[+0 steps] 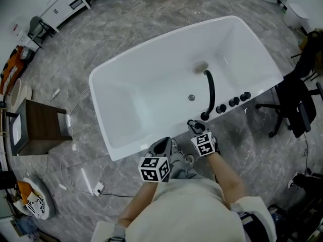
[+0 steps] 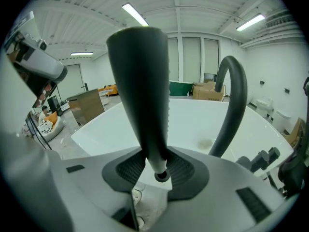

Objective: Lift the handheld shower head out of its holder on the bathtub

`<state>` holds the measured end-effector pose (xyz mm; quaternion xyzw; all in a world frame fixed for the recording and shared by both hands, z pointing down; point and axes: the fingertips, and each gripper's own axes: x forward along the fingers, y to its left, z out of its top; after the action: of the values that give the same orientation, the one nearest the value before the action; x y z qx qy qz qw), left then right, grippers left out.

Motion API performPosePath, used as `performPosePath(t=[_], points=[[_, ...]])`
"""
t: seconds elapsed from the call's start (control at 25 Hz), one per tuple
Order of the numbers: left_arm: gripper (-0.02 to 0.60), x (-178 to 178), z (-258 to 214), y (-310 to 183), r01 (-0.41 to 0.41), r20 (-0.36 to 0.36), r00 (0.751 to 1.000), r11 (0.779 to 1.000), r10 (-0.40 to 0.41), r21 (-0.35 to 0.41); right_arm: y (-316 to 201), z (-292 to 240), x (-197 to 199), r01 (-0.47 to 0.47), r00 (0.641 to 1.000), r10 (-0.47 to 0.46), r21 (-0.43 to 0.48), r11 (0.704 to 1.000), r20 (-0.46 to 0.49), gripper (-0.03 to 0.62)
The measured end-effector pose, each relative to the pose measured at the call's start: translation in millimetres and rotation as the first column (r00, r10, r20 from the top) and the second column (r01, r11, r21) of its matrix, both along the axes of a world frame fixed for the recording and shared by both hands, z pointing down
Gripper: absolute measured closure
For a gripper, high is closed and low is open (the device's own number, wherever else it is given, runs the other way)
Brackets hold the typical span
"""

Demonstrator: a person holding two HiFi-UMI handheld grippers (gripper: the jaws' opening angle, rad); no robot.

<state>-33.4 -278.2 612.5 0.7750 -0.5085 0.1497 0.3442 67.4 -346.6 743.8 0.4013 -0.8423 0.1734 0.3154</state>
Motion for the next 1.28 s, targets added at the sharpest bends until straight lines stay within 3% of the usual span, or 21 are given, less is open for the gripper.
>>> performPosePath(t=[0.52,0.8,1.28], points=[[0.561,15,-14,44,0.028,-0.003,1.000,0.998,-0.028,0.051,27,-65,12,-0.021,0.997,0.012,0.121,0.992,0.076,0.450],[0.561,18,-13,66,0.030,-0.002,1.000,0.999,-0.030,0.041,40,-102,18,-0.005,0.995,-0.013,0.179,0.984,0.101,0.450],[0.561,3,-38,62,0.034,-0.012,0.999,0.993,-0.033,0.115,62,-174,15,-0.041,0.986,-0.007,0.280,0.959,0.168,0.450]])
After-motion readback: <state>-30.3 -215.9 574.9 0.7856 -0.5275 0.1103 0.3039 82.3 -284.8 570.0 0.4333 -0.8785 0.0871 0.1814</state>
